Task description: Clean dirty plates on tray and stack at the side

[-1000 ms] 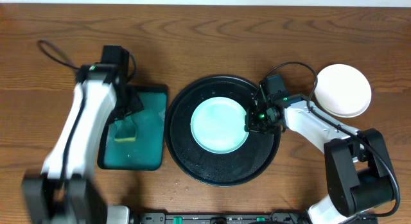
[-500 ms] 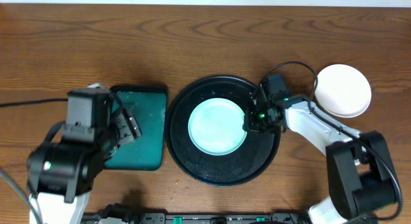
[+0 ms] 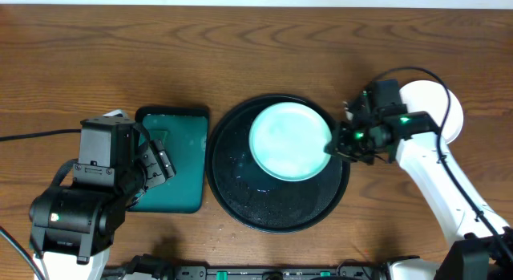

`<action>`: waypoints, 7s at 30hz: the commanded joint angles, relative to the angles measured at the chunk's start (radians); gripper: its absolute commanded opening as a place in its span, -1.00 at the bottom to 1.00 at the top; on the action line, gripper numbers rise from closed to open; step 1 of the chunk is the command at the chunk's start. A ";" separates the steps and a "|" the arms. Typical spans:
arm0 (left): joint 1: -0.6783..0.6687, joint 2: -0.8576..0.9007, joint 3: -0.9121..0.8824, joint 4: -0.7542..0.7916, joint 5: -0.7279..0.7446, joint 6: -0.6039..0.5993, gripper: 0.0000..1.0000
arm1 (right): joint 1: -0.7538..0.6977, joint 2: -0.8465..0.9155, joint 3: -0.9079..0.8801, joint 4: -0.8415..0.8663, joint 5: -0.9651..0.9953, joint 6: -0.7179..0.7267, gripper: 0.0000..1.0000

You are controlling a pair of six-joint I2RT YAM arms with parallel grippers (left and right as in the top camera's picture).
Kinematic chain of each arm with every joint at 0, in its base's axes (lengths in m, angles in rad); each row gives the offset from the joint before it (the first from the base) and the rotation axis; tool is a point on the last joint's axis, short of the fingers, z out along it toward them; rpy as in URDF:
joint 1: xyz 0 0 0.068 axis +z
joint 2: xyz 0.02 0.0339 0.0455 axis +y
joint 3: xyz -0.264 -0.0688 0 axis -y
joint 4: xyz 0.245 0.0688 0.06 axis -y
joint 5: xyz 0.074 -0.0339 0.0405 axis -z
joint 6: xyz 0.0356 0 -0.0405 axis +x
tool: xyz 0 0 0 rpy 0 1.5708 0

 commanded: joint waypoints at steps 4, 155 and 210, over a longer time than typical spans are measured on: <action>-0.004 0.002 0.003 -0.016 -0.002 -0.001 0.61 | -0.117 -0.011 0.028 -0.255 -0.024 -0.063 -0.97; -0.004 0.013 0.003 -0.045 -0.021 -0.002 0.64 | 0.770 0.166 0.555 -0.262 0.908 -0.350 -0.98; -0.004 0.050 0.003 -0.037 -0.021 -0.002 0.64 | -0.790 0.437 0.111 0.350 0.117 0.011 -0.98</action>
